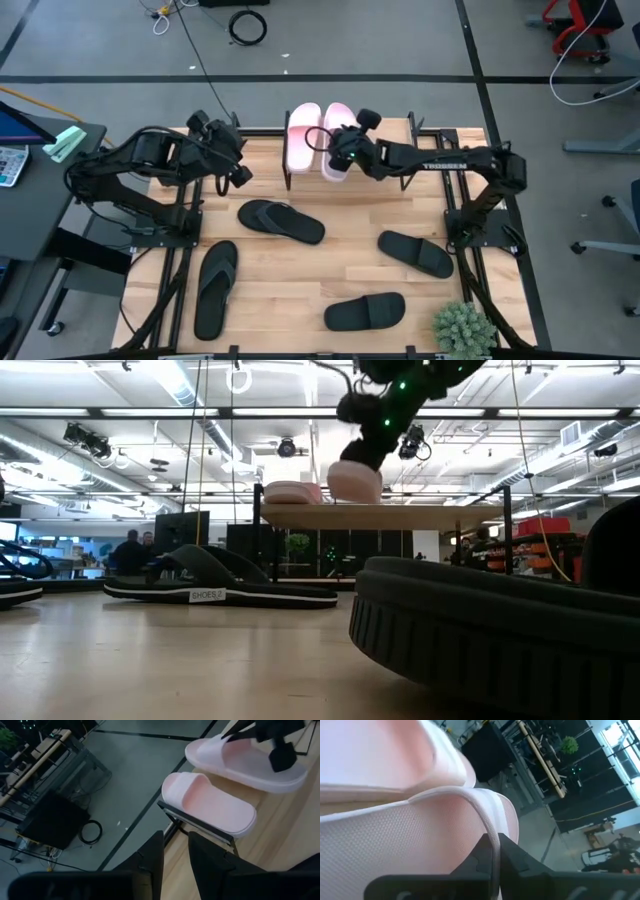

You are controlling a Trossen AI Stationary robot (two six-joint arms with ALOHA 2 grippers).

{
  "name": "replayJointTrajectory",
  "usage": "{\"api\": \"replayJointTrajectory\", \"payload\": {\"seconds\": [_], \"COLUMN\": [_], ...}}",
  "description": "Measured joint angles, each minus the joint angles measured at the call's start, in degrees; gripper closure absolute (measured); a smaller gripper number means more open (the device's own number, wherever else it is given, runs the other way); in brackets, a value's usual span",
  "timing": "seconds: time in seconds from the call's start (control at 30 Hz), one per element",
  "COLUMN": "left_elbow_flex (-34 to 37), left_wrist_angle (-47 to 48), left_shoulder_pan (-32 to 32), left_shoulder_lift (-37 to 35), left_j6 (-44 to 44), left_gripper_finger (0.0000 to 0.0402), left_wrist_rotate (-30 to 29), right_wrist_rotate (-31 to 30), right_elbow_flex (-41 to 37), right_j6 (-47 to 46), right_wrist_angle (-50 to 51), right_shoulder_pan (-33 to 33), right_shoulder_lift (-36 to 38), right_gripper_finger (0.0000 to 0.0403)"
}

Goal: Pick and place slides into the shelf
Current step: Put the pink slide on the shelf

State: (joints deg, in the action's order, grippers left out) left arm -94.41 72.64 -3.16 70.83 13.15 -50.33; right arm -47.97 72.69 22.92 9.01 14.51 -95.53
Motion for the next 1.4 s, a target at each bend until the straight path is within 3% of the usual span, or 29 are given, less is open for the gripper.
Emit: {"api": "replayJointTrajectory", "payload": {"seconds": [0.33, 0.53, 0.97, 1.4], "left_elbow_flex": [0.0, 0.0, 0.0, 0.0], "left_wrist_angle": [0.0, 0.01, 0.01, 0.37], "left_shoulder_pan": [0.0, -0.02, 0.0, -0.02], "left_shoulder_lift": [0.0, 0.01, 0.02, 0.02], "left_j6": [-0.8, -0.81, -0.77, 1.27], "left_gripper_finger": [0.0308, 0.0311, 0.0314, 0.0308], "left_wrist_rotate": [0.01, 0.01, 0.02, 0.04], "right_wrist_rotate": [3.96, 9.47, 9.69, 12.42], "right_elbow_flex": [0.0, 0.0, 0.02, 0.02], "right_j6": [3.61, 0.9, 1.1, -0.46], "right_wrist_angle": [-6.68, -7.01, -5.9, -5.24], "right_shoulder_pan": [3.61, 5.11, 5.63, 3.29], "right_shoulder_lift": [-3.27, -3.04, -2.95, -2.88], "right_gripper_finger": [0.0394, 0.0388, 0.0288, 0.028]}}
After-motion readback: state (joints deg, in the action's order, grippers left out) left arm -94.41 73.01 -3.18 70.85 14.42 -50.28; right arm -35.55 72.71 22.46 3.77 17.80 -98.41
